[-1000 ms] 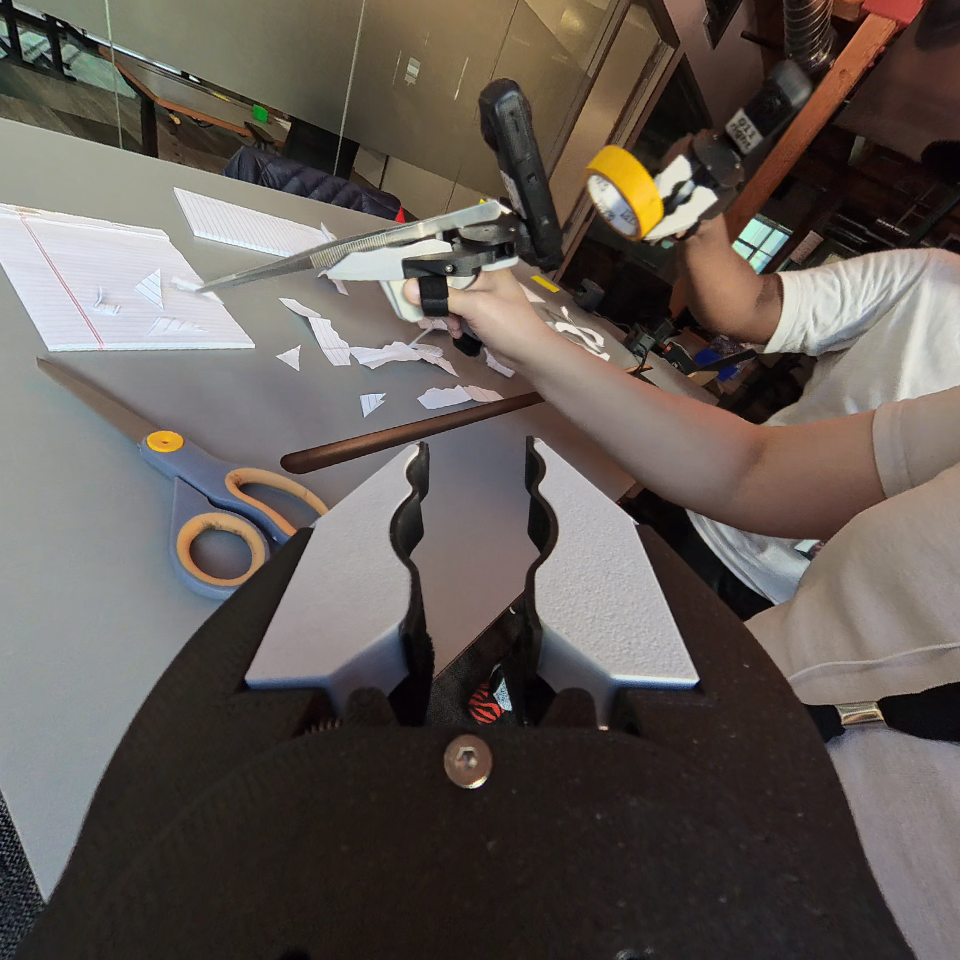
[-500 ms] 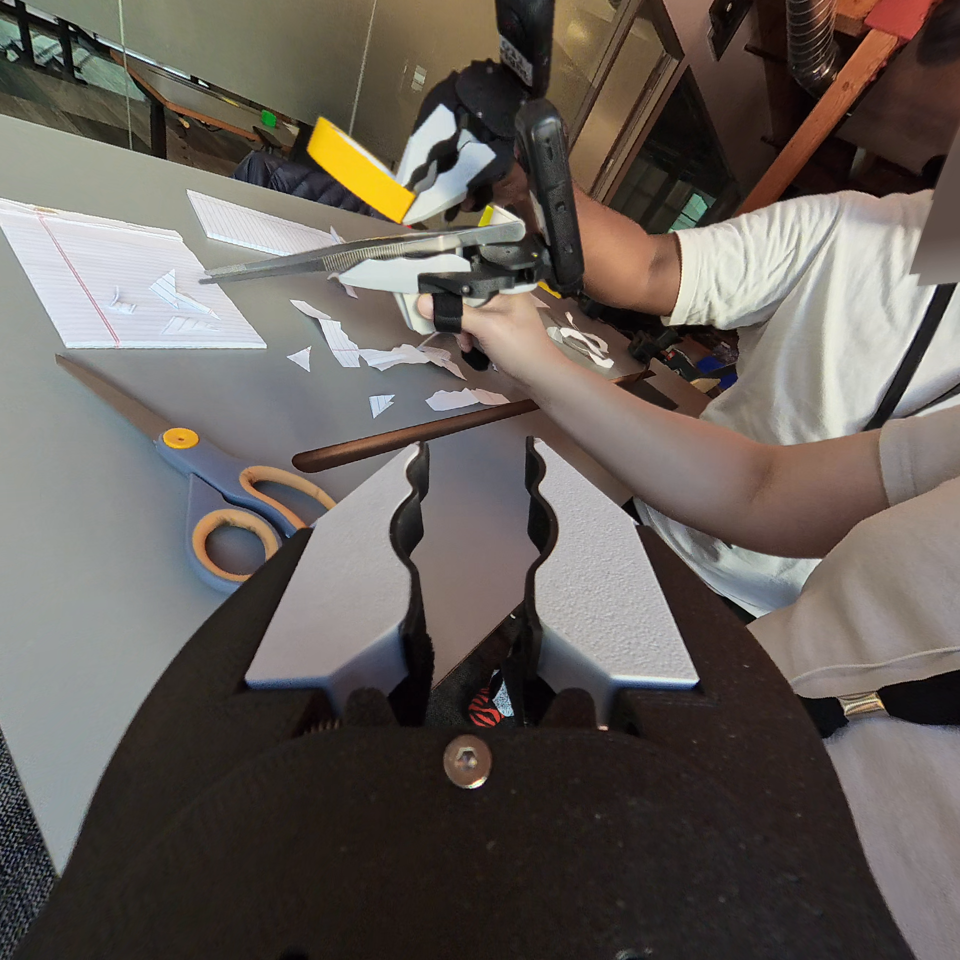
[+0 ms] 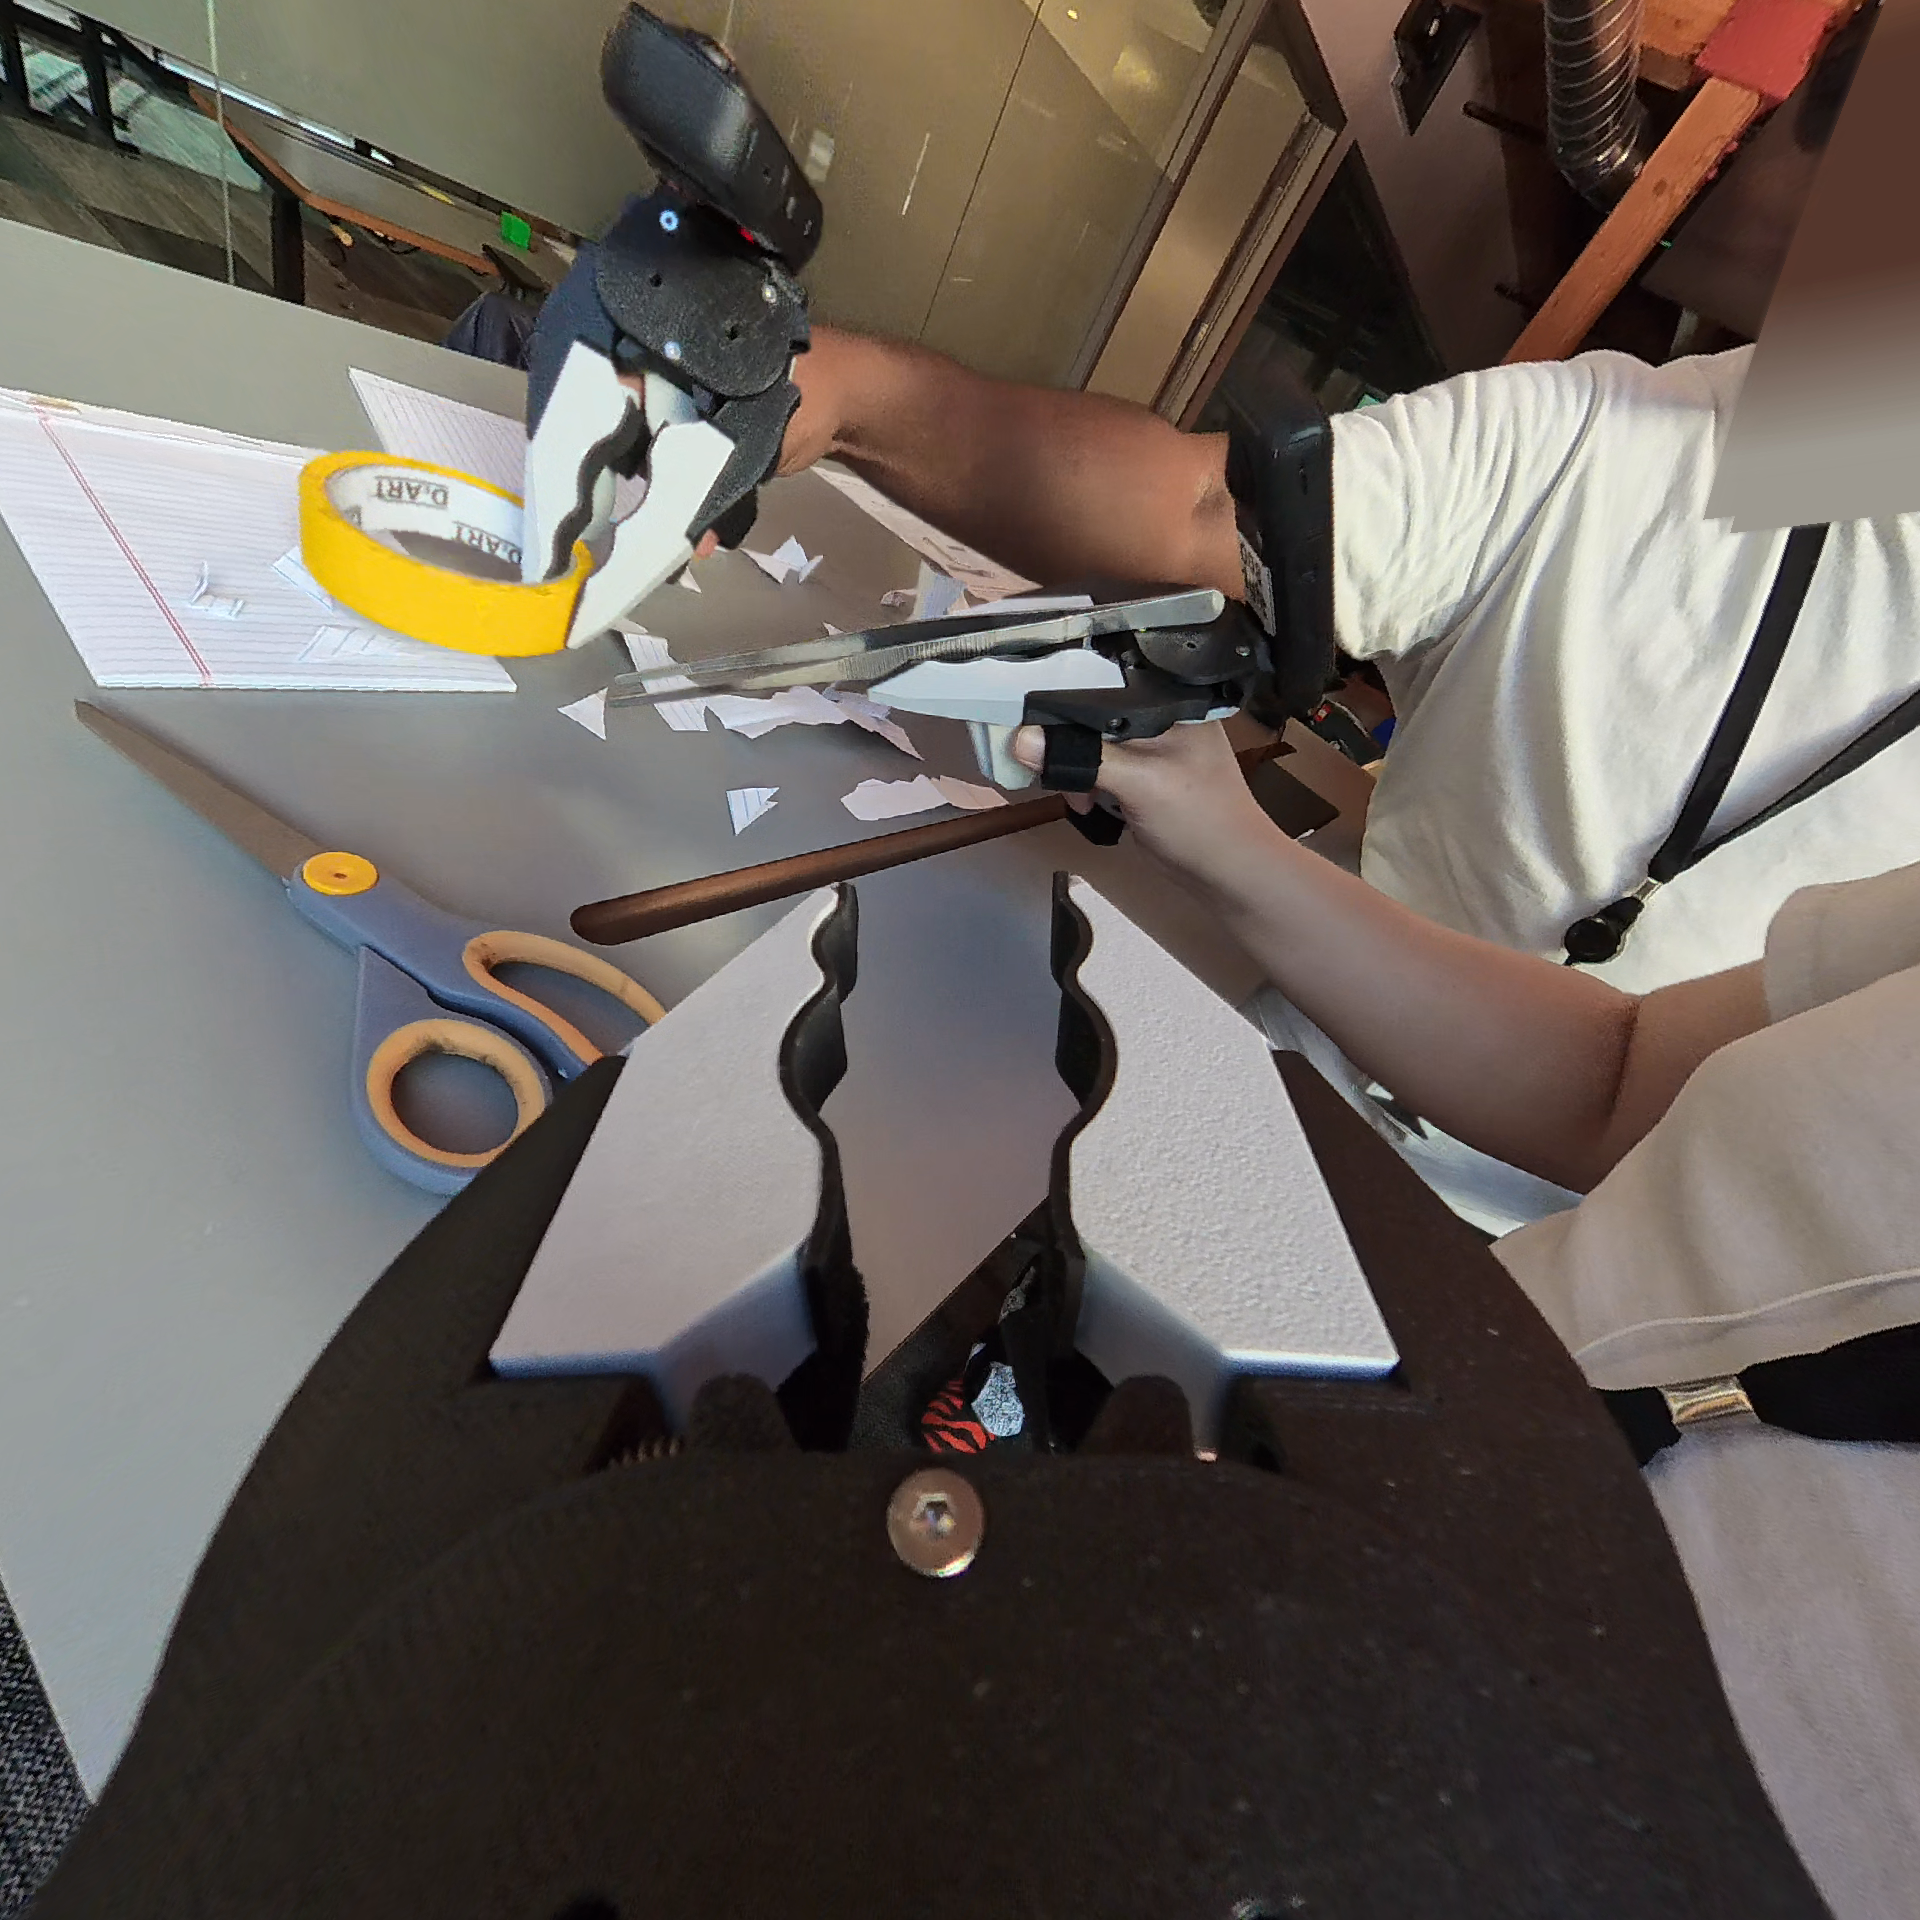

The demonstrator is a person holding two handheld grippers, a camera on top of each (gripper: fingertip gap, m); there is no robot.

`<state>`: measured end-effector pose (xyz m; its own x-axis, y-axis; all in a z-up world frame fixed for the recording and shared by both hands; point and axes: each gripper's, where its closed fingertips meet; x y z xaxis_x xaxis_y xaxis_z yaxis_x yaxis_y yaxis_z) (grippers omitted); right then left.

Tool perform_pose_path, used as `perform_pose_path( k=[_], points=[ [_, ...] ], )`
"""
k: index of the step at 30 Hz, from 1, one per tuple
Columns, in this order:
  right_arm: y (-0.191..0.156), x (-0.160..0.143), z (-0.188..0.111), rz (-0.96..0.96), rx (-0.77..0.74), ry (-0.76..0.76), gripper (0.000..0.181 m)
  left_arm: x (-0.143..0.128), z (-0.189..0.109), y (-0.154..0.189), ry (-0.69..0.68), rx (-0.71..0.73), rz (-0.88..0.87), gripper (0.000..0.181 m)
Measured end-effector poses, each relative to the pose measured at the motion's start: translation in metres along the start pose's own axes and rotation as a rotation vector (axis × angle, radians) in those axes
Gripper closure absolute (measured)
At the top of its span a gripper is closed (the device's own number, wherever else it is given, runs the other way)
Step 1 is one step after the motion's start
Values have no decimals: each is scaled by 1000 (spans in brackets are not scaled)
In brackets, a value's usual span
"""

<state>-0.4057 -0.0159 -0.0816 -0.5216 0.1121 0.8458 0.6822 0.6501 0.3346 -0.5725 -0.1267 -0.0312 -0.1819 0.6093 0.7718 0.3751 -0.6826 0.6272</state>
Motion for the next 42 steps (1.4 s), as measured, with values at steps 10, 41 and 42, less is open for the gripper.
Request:
perform_pose_path(
  k=[10, 41, 42],
  points=[
    [-1, -12, -7, 2, 3, -20, 163, 2, 0, 3, -4, 1, 14, 146],
    [21, -28, 15, 59, -6, -63, 160, -3, -3, 6, 0, 10, 6, 146],
    [23, -30, 12, 54, -16, -71, 160, -3, -3, 6, 0, 10, 6, 146]
  ],
)
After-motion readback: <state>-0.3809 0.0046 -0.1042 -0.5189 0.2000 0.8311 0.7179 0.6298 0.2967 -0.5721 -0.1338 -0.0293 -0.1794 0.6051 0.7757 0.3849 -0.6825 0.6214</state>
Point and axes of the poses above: each gripper's, where its closed fingertips meet, z out along the fingers, x out of its top, y = z × x across the jaws, and after that the axes turned 13 degrees about -z, right-handed
